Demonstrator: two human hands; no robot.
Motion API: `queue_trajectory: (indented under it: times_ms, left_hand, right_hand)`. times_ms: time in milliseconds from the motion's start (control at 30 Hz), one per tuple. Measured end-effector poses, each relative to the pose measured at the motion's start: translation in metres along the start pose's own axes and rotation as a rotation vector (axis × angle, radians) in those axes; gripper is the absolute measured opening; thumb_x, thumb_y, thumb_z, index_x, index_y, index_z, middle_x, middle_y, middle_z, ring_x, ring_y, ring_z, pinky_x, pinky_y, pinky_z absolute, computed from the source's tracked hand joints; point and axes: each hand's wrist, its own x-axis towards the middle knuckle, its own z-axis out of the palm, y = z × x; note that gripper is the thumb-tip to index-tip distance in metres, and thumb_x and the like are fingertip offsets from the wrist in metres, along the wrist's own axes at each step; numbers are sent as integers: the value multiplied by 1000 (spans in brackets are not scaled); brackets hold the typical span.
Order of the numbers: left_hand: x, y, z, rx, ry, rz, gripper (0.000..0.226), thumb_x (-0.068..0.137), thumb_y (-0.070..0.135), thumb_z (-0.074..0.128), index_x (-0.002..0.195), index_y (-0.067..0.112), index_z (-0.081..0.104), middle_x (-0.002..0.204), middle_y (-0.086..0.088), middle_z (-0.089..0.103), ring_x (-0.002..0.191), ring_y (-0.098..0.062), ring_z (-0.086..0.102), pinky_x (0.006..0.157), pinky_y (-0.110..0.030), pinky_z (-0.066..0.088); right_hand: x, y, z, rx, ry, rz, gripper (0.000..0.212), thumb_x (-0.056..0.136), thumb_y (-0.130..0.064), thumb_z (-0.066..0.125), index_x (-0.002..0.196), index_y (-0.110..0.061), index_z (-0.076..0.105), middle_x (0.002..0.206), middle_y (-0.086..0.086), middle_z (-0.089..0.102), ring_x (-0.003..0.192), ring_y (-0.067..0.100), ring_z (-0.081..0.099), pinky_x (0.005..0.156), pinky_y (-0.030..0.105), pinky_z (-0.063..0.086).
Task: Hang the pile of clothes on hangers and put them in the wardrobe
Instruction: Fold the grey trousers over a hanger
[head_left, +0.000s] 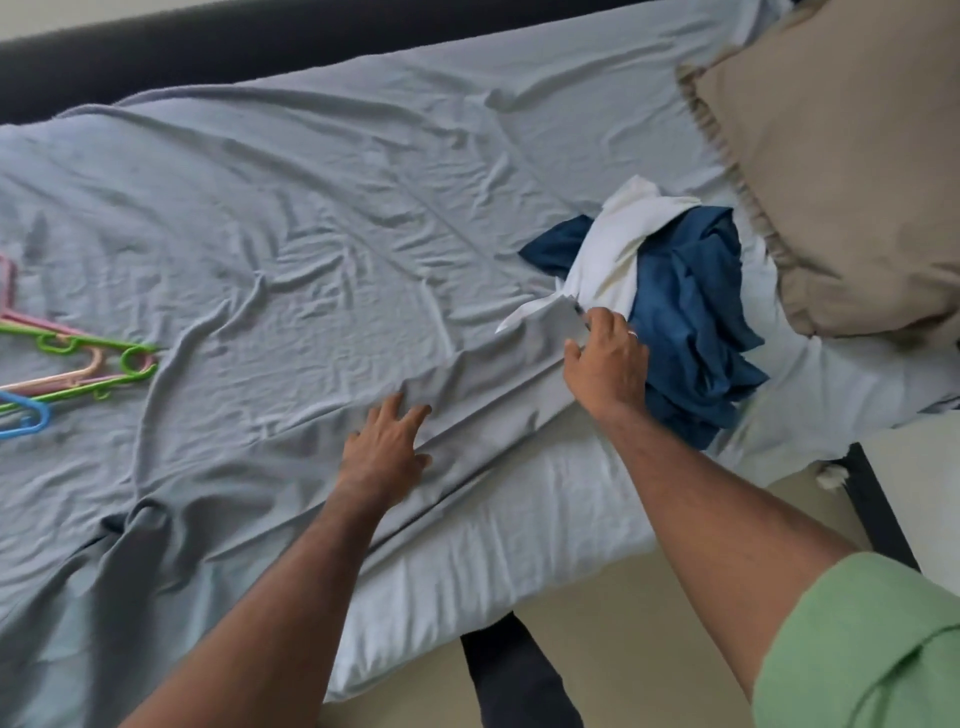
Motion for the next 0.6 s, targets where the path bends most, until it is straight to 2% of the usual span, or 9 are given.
queue_trajectory:
  times_ms: [133,267,367,467,533,600]
  left_hand:
    - [21,20,6,92,-94,-3,75,91,41,68,154,40,27,164,1,10,147,-25,20,108,-52,36]
    - [34,28,9,144,-165,11,78,89,44,69,152,51,23,162,4,3,147,-26,15,107,-56,37]
    - [38,37,11,157,-189,2,80,90,43,68,152,54,19,163,1,-1,148,-28,12,108,-57,34]
    - [43,48,11,161,-198,0,82,91,43,67,154,53,15,165,-2,-5,150,-30,9,110,-58,32]
    - [47,55,12,161,-200,7,84,91,44,67,155,52,13,166,-2,-6,150,-30,9,111,-59,32]
    - [50,60,12,162,-201,12,86,91,45,67,155,52,11,166,-3,-6,150,-30,9,110,-58,33]
  right_hand:
    - [25,9,4,-177,-155,164,62,87,-53,67,129,-12,49,130,9,58,124,29,50,95,51,37]
    - [42,12,6,-210,-239,177,60,87,-59,66,125,-13,56,128,9,61,125,28,50,100,51,32]
    - [50,18,7,-204,-286,138,44,92,-51,67,117,-16,61,120,7,67,119,28,55,101,49,33]
    - [58,29,5,-130,-258,111,27,98,-39,64,112,-17,65,114,9,71,110,30,62,104,49,40]
    - [57,35,1,-39,-211,93,17,99,-31,63,111,-19,60,108,10,72,103,32,64,98,48,43]
    - [54,38,-2,24,-175,51,23,96,-27,67,111,-22,50,103,8,71,100,32,65,92,47,44]
